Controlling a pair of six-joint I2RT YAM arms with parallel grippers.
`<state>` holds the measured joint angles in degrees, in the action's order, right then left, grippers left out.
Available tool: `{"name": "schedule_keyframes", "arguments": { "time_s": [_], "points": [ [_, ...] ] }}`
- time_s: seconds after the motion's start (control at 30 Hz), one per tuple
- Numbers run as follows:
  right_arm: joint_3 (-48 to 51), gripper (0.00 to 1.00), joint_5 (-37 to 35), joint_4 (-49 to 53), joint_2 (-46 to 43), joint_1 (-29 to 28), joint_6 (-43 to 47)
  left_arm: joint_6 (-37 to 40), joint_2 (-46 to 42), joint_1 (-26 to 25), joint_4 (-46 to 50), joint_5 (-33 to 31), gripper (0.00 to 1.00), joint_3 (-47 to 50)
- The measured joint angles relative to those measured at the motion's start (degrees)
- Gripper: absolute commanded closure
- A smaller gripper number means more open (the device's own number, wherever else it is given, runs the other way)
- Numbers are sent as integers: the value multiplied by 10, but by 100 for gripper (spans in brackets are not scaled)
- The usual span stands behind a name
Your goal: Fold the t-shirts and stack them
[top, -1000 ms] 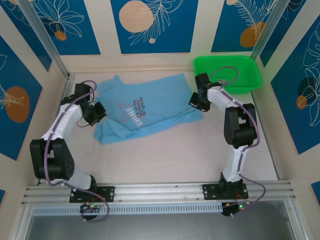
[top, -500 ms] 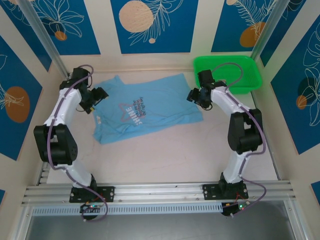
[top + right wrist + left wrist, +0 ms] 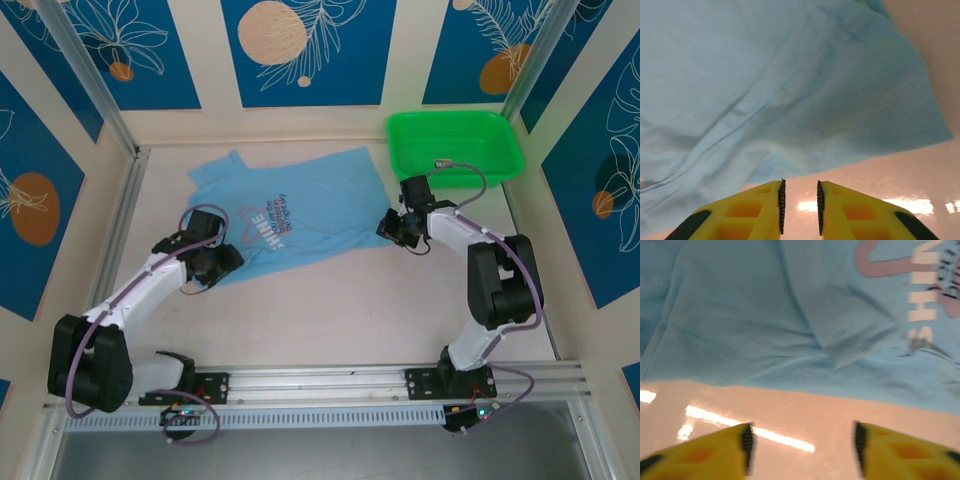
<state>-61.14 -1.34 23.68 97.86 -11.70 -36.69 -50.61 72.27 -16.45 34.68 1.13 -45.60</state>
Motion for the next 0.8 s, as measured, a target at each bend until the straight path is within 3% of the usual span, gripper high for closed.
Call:
{"name": "schedule_keyframes", "arguments": {
  "time_s": [0.13,0.23,0.5,0.8],
  "points": [
    [-22,55,-14,16,31,1,3,-4,3,-10,-25,-26,22,21],
    [-22,54,-25,24,32,1,-1,-10,-10,-15,-40,-52,18,63],
    [-22,54,-50,40,33,2,-9,-34,-27,-15,-47,-127,27,101],
    [-25,55,-71,57,42,24,-12,-50,17,13,-111,-145,35,123]
  ]
}}
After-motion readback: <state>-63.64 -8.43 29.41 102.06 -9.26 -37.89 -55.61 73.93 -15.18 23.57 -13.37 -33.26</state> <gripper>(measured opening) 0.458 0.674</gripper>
